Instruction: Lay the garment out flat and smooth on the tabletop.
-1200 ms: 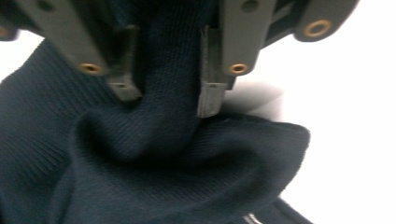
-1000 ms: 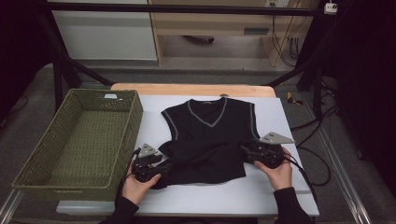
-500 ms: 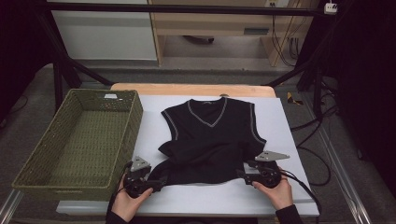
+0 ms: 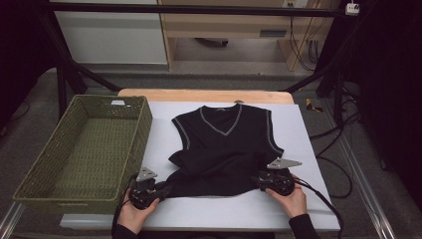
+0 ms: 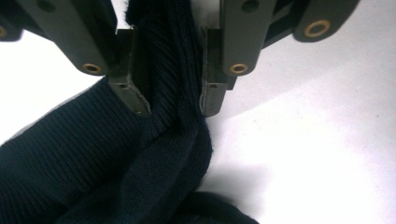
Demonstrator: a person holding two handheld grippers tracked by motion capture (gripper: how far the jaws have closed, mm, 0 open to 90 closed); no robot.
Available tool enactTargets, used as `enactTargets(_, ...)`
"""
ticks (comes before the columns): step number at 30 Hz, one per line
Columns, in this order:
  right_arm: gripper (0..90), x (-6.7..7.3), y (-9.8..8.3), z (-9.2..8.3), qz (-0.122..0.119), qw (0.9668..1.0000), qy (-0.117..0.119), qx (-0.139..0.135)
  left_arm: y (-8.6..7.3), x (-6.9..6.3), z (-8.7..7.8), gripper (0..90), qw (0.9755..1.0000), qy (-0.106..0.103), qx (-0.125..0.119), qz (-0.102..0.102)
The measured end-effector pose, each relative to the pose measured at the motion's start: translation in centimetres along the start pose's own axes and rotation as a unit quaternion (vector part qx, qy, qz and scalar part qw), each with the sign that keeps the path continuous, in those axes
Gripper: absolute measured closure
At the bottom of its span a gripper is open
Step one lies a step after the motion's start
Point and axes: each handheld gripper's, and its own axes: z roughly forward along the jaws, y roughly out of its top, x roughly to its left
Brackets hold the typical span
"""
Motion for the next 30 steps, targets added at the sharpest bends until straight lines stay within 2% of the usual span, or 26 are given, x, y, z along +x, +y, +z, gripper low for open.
enactTargets(3, 74.6, 0.1, 0.0, -0.1, 0.005, 1.0, 0.002, 0.003, 0.0, -0.2, -0.1, 67.2, 1.0, -0.001, 0.002, 0.002)
enactTargets(4, 81.4, 0.1, 0.0, -0.3, 0.013, 0.9998, 0.01, 0.008, 0.0, -0.3, -0.2, 67.3, 1.0, -0.001, 0.003, 0.003)
enactTargets(5, 84.0, 0.2, 0.0, -0.5, 0.025, 0.9995, 0.009, 0.014, 0.0, -0.4, -0.3, 67.4, 1.0, -0.004, 0.002, 0.003)
enactTargets(6, 84.8, 0.4, 0.0, -0.9, 0.035, 0.9991, 0.012, 0.021, 0.0, -0.5, -0.5, 67.5, 1.0, -0.007, 0.002, 0.004)
enactTargets(8, 85.3, 0.5, -0.1, -1.8, 0.039, 0.9986, 0.022, 0.027, 0.0, -0.8, -1.1, 67.6, 0.9999, -0.015, -0.001, 0.008)
enactTargets(13, 85.6, 0.8, -0.9, -7.2, 0.044, 0.9979, 0.045, -0.017, -0.5, -1.8, -2.8, 67.5, 0.9989, -0.045, -0.01, 0.014)
enactTargets(16, 85.6, 0.6, -2.2, -9.8, 0.051, 0.9975, 0.044, -0.02, -1.2, -2.1, -3.3, 61.9, 0.9976, -0.062, -0.02, 0.022)
enactTargets(19, 85.1, -0.2, -3.7, -11.0, 0.067, 0.9976, 0.016, -0.003, -1.3, -1.8, -3.2, 50.4, 0.998, -0.054, -0.028, 0.019)
enactTargets(21, 81.9, -0.8, -4.6, -10.8, 0.081, 0.9963, 0.023, 0.016, -1.3, -1.4, -2.9, 41.8, 0.9986, -0.047, -0.021, 0.014)
enactTargets(22, 75.8, -0.9, -4.9, -10.7, 0.084, 0.996, 0.025, 0.016, -1.3, -1.4, -2.5, 41.1, 0.9985, -0.051, -0.014, 0.008)
enactTargets(23, 67.1, -1.0, -5.2, -10.4, 0.077, 0.9968, 0.016, 0.015, -1.4, -1.4, -2.2, 40.0, 0.9985, -0.053, -0.01, 0.008)
enactTargets(24, 63.8, -1.0, -5.2, -10.3, 0.072, 0.9972, 0.008, 0.018, -1.5, -1.5, -1.9, 38.8, 0.9985, -0.054, -0.003, 0.009)
enactTargets(26, 51.4, -1.1, -5.0, -10.3, 0.065, 0.9979, -0.005, -0.003, -1.6, -1.7, -1.3, 38.4, 0.9986, -0.049, 0.007, 0.018)
enactTargets(27, 51.7, -1.2, -4.7, -10.3, 0.066, 0.9978, -0.005, -0.008, -1.5, -1.8, -1.1, 38.5, 0.9987, -0.044, 0.009, 0.022)
enactTargets(29, 46.1, -1.3, -4.1, -10.0, 0.066, 0.9976, -0.004, -0.022, -1.3, -1.7, -0.6, 38.9, 0.9993, -0.028, 0.008, 0.025)
enactTargets(30, 45.9, -1.4, -3.8, -9.6, 0.058, 0.9979, -0.008, -0.026, -1.2, -1.5, -0.4, 40.6, 0.9994, -0.025, 0.008, 0.024)
